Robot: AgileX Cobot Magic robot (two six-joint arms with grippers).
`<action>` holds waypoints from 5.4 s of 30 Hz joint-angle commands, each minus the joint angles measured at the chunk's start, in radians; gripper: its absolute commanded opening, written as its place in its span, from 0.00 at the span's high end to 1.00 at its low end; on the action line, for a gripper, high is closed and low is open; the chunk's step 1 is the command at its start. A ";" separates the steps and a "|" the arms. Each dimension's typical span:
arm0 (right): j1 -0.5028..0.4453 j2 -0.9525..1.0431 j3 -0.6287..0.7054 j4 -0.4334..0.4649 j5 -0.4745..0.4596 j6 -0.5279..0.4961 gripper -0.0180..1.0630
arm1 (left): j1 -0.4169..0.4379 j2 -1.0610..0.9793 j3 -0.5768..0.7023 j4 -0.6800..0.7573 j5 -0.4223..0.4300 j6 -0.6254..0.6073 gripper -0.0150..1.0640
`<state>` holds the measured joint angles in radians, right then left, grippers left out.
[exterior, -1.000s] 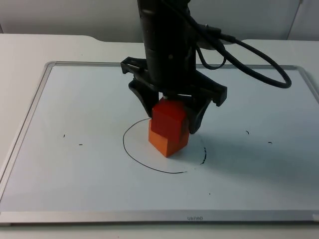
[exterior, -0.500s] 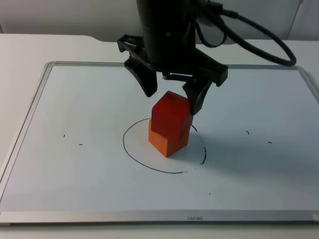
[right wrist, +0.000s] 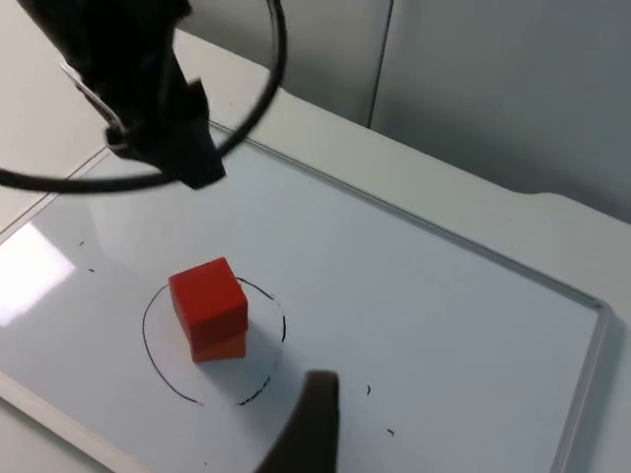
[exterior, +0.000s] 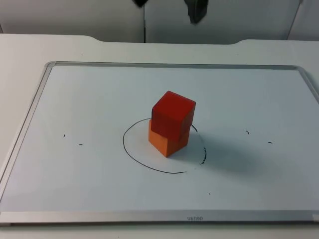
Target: Pick up one cube with the left hand and another cube with the right hand. First place the cube in the right hand at the target position, then stack the cube in the left hand on top.
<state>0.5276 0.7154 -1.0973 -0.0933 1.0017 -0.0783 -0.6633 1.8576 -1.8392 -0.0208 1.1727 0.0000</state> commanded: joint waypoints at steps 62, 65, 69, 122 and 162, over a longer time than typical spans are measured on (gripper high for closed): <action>-0.007 -0.715 0.585 0.168 0.082 -0.087 0.23 | -0.170 -1.627 1.312 0.104 -0.107 -0.085 0.26; -0.007 -0.715 0.585 0.168 0.082 -0.087 0.23 | -0.170 -1.627 1.326 0.107 -0.091 -0.079 0.26; -0.007 -0.715 0.585 0.168 0.082 -0.087 0.23 | -0.170 -1.627 1.326 0.105 -0.091 -0.077 0.26; -0.007 -0.715 0.585 0.161 0.081 -0.047 0.01 | -0.170 -1.627 1.326 0.083 -0.095 0.000 0.01; -0.150 -0.715 0.589 0.178 0.077 0.052 0.01 | -0.039 -1.633 1.326 0.083 -0.095 0.000 0.01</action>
<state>0.3921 0.0046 -0.5161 0.0809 1.0877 -0.0275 -0.7106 0.2275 -0.5138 0.0660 1.0857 0.0000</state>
